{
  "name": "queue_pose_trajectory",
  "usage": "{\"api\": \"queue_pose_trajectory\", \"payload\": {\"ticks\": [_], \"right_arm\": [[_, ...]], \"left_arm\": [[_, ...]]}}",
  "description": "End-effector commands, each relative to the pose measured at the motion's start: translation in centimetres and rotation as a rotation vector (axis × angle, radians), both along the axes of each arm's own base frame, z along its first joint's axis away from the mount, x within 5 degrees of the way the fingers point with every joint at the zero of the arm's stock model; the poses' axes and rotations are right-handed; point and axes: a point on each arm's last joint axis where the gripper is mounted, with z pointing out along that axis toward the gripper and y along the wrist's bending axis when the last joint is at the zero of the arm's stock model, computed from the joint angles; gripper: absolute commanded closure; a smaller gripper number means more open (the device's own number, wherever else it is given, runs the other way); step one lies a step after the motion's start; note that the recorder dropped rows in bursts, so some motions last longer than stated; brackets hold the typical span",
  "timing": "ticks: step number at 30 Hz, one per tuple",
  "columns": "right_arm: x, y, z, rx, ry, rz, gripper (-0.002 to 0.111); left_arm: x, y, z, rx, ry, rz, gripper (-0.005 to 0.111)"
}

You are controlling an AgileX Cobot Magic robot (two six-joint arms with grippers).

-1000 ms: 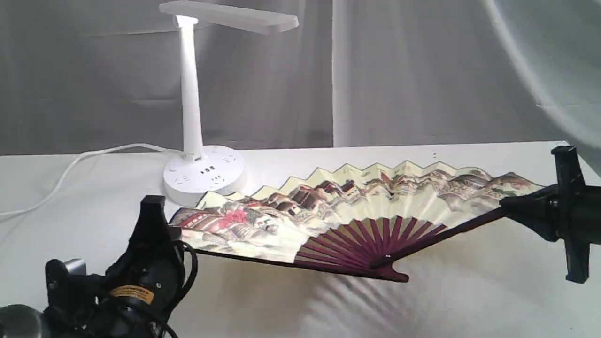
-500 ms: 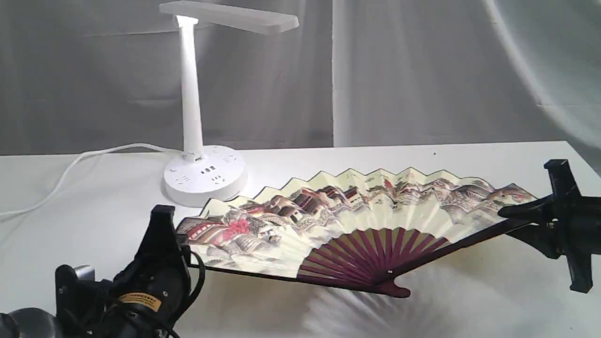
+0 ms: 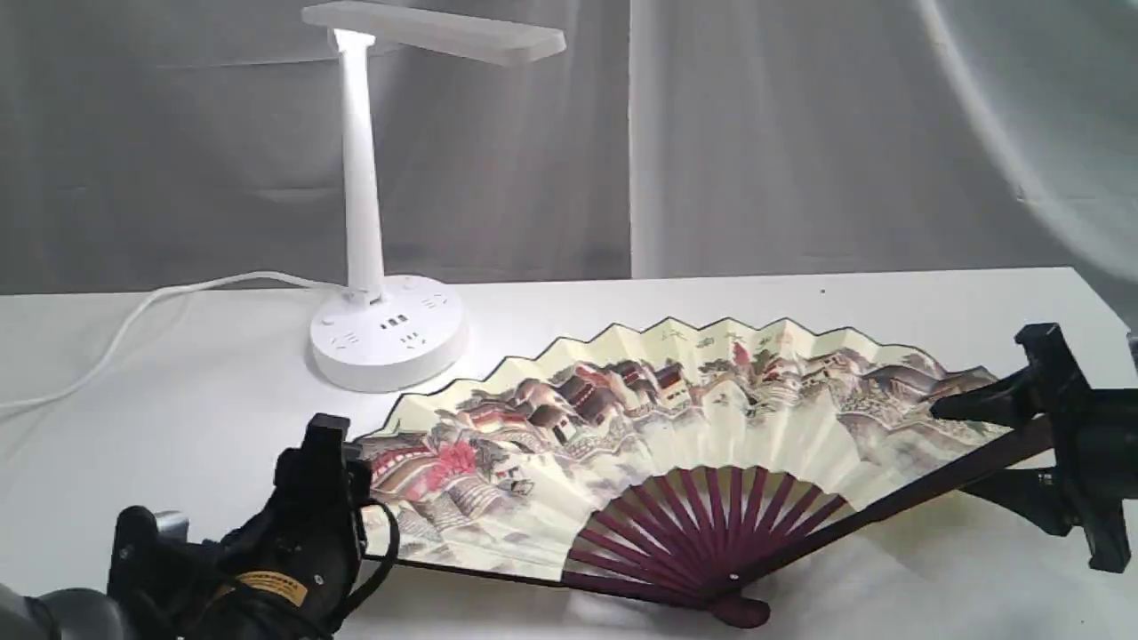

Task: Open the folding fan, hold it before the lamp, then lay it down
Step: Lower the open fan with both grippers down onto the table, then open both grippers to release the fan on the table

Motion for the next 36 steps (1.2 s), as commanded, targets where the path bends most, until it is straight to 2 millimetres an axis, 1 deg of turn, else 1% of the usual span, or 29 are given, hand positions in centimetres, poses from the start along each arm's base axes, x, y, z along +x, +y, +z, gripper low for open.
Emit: {"api": "queue_pose_trajectory", "payload": {"ticks": [1, 7, 11, 14, 17, 21, 25, 27, 31, 34, 36], "right_arm": [[-0.5, 0.0, -0.4, -0.042, 0.021, 0.040, 0.050], [-1.0, -0.6, -1.1, -0.140, 0.081, 0.065, 0.050], [-1.2, -1.3, -1.1, -0.143, 0.091, 0.041, 0.051], [-1.4, -1.9, -0.8, -0.144, 0.090, 0.022, 0.051], [-1.5, -2.2, 0.0, -0.183, 0.074, 0.038, 0.051], [-1.7, -2.3, 1.3, -0.241, 0.045, 0.066, 0.051], [-1.9, -2.2, 2.6, -0.284, 0.016, 0.097, 0.051], [-2.0, -2.0, 3.2, -0.289, 0.002, 0.107, 0.053], [-2.2, -1.8, 4.1, -0.285, -0.020, 0.128, 0.057], [-2.5, -1.6, 4.3, -0.295, -0.007, 0.161, 0.060], [-2.8, -1.5, 4.5, -0.307, 0.011, 0.188, 0.064]], "left_arm": [[0.3, 0.3, 0.1, 0.153, -0.005, -0.076, 0.041], [0.5, 0.4, 0.6, 0.231, -0.015, -0.118, 0.042], [0.4, 0.4, 1.2, 0.295, 0.007, -0.152, 0.043], [0.2, 0.5, 1.3, 0.292, 0.069, -0.144, 0.043], [0.1, 0.8, 1.4, 0.287, 0.125, -0.170, 0.043], [0.4, 1.7, 1.7, 0.264, 0.207, -0.204, 0.043], [0.6, 3.0, 2.3, 0.316, 0.288, -0.288, 0.043], [0.7, 3.6, 2.9, 0.352, 0.305, -0.337, 0.044], [0.8, 4.8, 4.5, 0.437, 0.310, -0.432, 0.049], [0.8, 5.7, 5.5, 0.479, 0.310, -0.491, 0.055], [0.8, 6.4, 6.3, 0.506, 0.309, -0.534, 0.063]]}}
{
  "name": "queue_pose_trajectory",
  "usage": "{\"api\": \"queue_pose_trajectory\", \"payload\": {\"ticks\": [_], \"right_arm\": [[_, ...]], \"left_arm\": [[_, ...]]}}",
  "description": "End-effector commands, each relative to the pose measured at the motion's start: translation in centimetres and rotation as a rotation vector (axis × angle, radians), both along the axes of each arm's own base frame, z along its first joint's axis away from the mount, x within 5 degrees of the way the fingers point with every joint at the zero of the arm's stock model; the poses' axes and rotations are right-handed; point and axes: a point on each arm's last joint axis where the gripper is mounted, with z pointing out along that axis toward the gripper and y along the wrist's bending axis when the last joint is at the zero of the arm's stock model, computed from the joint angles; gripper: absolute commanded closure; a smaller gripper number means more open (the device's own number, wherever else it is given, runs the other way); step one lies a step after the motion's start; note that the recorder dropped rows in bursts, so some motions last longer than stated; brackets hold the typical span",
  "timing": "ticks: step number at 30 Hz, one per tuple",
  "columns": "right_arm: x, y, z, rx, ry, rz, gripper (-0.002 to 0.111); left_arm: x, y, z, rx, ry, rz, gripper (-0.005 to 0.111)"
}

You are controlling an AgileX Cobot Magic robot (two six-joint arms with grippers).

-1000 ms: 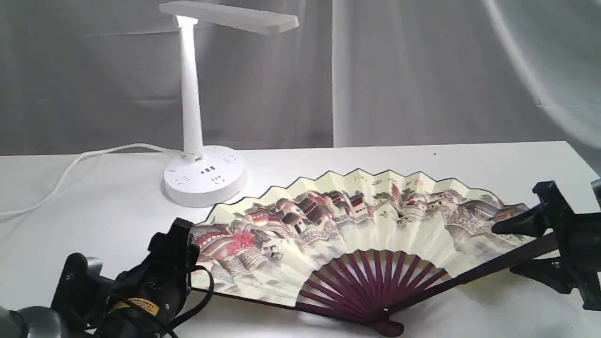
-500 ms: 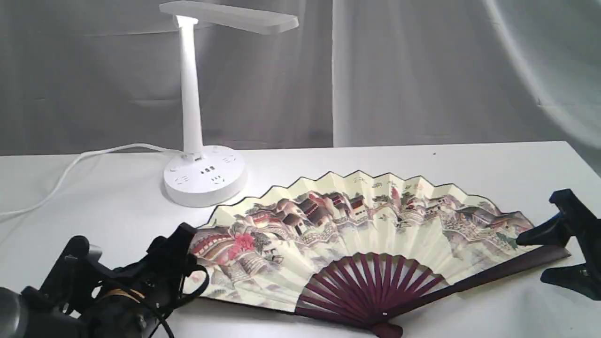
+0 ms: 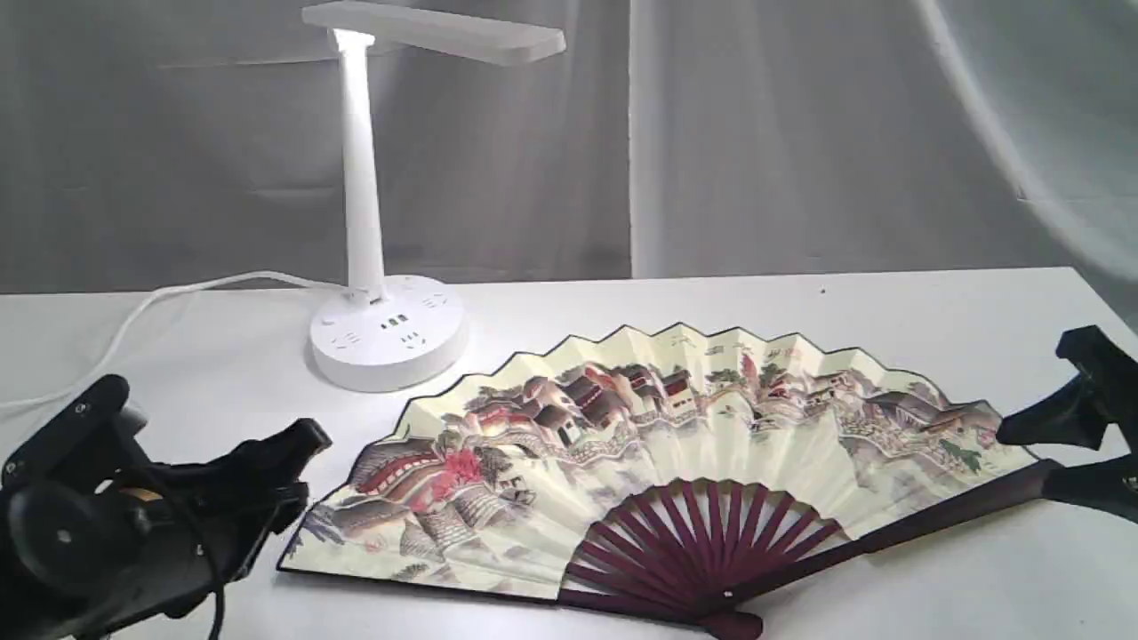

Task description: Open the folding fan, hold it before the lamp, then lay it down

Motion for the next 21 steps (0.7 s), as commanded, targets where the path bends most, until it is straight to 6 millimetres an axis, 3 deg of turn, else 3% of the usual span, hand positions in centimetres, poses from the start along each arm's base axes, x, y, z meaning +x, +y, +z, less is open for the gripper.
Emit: {"api": "queue_pose_trajectory", "payload": {"ticks": [1, 8, 13, 21], "right_arm": [[-0.6, 0.6, 0.5, -0.026, 0.026, 0.057, 0.066], [-1.1, 3.2, 2.5, -0.153, 0.014, 0.207, 0.084], [-1.4, 5.4, 4.0, -0.260, -0.012, 0.304, 0.085], [-2.5, 6.9, 4.3, -0.449, 0.106, 0.412, 0.091]], "left_arm": [[-0.1, 0.8, 1.5, 0.045, -0.005, -0.102, 0.067], [-0.5, 3.2, 2.9, 0.091, 0.036, -0.235, 0.107], [-0.7, 4.5, 3.2, 0.058, 0.118, -0.345, 0.107], [0.1, 6.3, 5.5, 0.102, 0.271, -0.503, 0.107]]}}
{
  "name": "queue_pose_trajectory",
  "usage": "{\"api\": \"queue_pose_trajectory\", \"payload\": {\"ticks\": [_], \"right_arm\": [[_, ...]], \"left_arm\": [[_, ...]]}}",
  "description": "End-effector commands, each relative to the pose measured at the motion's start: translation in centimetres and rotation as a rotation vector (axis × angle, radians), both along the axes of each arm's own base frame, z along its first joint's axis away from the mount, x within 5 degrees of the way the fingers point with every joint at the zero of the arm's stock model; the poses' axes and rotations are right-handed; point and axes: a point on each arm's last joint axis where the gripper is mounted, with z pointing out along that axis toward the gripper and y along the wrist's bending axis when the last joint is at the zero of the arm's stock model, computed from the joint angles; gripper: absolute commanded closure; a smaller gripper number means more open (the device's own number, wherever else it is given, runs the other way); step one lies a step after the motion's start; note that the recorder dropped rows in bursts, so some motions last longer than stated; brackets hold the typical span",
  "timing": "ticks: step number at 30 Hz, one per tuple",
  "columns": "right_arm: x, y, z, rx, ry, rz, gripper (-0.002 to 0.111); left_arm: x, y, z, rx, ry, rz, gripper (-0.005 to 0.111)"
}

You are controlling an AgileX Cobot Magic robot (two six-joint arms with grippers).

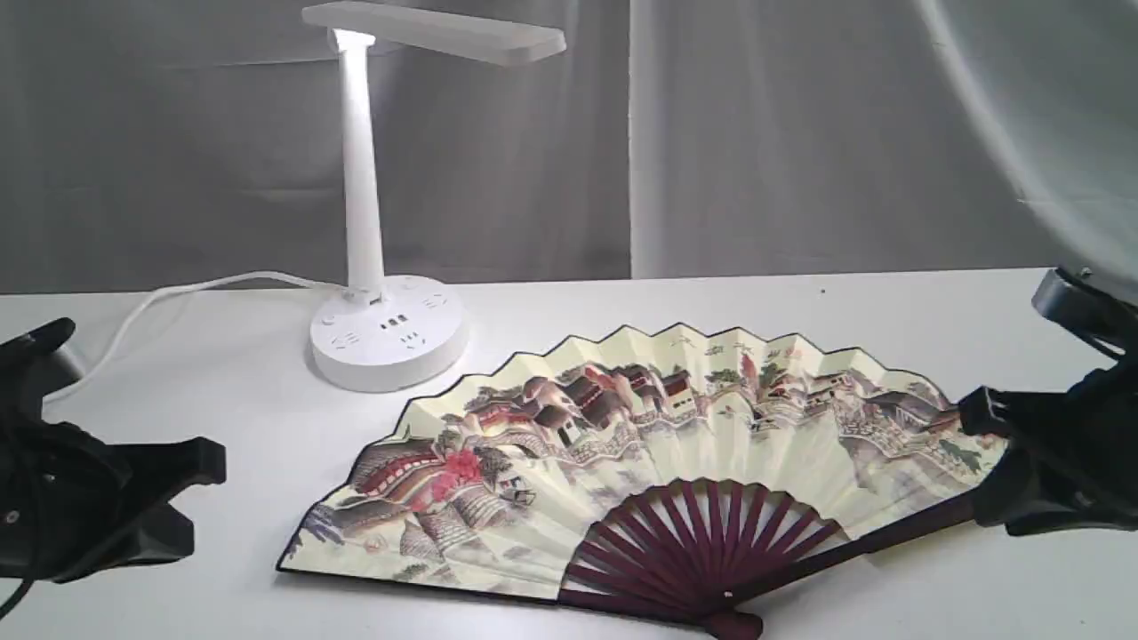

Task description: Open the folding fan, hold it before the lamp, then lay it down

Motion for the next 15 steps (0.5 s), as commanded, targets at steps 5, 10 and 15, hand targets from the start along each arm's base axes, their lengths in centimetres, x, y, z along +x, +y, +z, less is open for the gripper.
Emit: {"api": "queue_pose_trajectory", "payload": {"ticks": [5, 10, 15], "right_arm": [[-1.0, 1.3, 0.7, -0.231, 0.051, 0.061, 0.095], [-1.3, 2.0, 0.8, -0.337, 0.078, 0.080, 0.099], [-1.6, 2.0, 1.5, -0.365, 0.060, 0.084, 0.101]], "left_arm": [[0.6, 1.5, 2.6, 0.178, 0.130, -0.044, 0.107], [0.5, 2.1, 2.9, 0.263, 0.158, -0.097, 0.107], [0.6, 2.3, 2.9, 0.292, 0.155, -0.103, 0.107]]}}
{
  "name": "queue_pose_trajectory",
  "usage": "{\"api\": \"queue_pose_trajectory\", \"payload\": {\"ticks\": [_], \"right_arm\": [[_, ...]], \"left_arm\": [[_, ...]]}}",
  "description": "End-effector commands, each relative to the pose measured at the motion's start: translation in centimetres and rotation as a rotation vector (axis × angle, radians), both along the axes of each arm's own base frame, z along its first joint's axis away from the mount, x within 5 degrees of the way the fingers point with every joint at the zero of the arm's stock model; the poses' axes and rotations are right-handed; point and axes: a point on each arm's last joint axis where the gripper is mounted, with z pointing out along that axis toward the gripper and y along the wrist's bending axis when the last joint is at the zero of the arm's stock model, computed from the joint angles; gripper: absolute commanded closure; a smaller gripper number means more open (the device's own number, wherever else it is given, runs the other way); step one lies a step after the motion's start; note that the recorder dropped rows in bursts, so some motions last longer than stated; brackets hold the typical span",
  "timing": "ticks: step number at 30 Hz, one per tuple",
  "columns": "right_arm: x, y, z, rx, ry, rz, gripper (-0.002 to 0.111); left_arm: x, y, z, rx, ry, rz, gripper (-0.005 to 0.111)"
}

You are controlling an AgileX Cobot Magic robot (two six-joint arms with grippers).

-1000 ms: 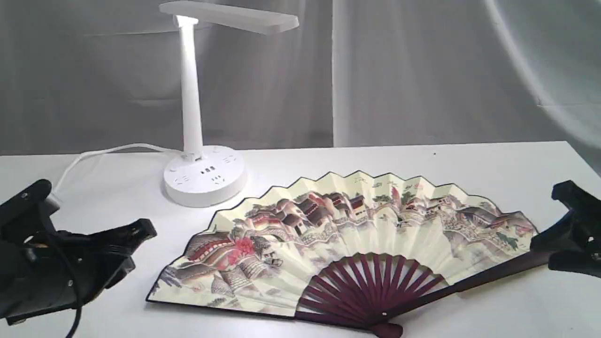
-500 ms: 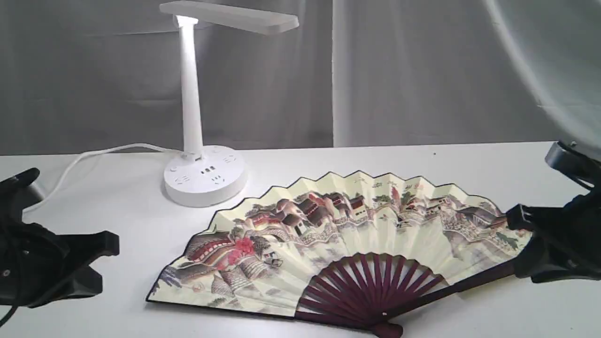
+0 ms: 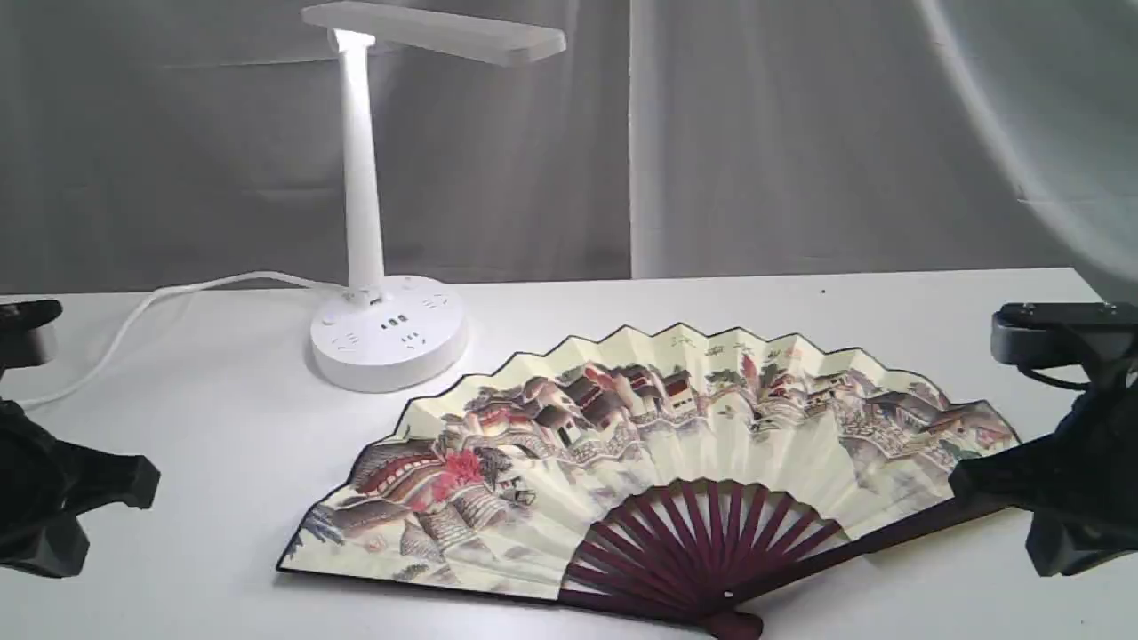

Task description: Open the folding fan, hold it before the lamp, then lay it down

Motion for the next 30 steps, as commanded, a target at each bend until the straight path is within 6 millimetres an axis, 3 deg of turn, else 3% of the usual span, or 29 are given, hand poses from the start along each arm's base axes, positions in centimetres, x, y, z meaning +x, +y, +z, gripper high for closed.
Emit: {"api": "queue_pose_trajectory", "payload": {"ticks": [1, 11, 15, 23, 30], "right_arm": [[-0.4, -0.1, 1.0, -0.017, -0.024, -0.006, 0.101], [-1.1, -0.7, 1.8, -0.080, -0.010, -0.009, 0.101], [-1.0, -1.0, 1.9, -0.092, -0.021, -0.035, 0.108], [-1.4, -4.7, 1.9, -0.074, -0.003, -0.161, 0.108], [-1.2, -3.6, 2.0, -0.082, -0.017, -0.087, 0.108]], "left_arm": [[0.2, 0.2, 0.4, 0.010, -0.032, 0.009, 0.107], [0.0, 0.4, 0.4, 0.053, -0.015, -0.030, 0.107], [0.0, 0.3, 0.3, 0.037, -0.006, -0.010, 0.107], [0.0, 0.3, 0.4, 0.037, -0.016, -0.011, 0.107], [0.3, 0.3, 0.5, 0.039, -0.035, -0.019, 0.107]]}}
